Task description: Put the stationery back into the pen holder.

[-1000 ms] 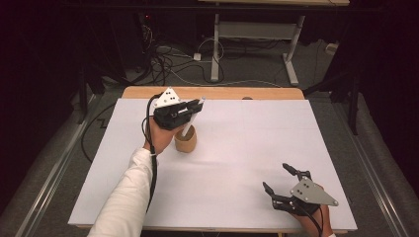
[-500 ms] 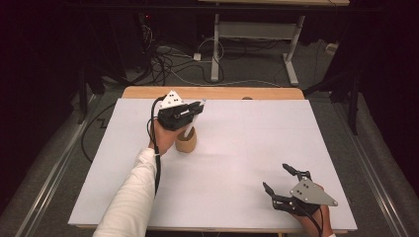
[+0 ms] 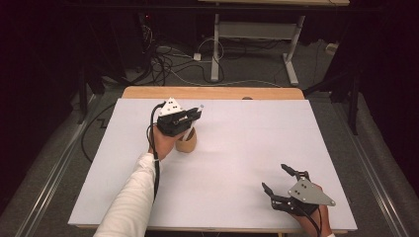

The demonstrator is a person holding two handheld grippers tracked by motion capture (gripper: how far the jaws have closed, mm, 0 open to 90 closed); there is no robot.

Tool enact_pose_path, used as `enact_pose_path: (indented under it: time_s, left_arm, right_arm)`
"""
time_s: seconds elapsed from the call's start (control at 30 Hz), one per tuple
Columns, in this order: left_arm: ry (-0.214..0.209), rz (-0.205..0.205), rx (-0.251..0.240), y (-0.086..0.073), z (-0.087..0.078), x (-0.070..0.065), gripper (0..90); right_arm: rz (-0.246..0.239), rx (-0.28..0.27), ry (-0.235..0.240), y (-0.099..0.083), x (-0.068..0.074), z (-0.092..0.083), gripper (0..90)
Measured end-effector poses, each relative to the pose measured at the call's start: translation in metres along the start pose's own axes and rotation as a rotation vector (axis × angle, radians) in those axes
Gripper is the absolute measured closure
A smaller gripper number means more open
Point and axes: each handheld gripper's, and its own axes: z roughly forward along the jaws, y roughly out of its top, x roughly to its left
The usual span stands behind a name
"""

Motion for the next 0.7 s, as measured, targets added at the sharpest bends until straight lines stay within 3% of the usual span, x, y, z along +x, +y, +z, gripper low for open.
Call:
enact_pose_path:
  time_s: [0.7]
  left_arm:
    - [0.029,-0.027,0.005,-0.019,-0.008,0.006,71.6]
  right_arm:
    - [-0.011,0.009,0.011,-0.001,0.002,0.001,21.3]
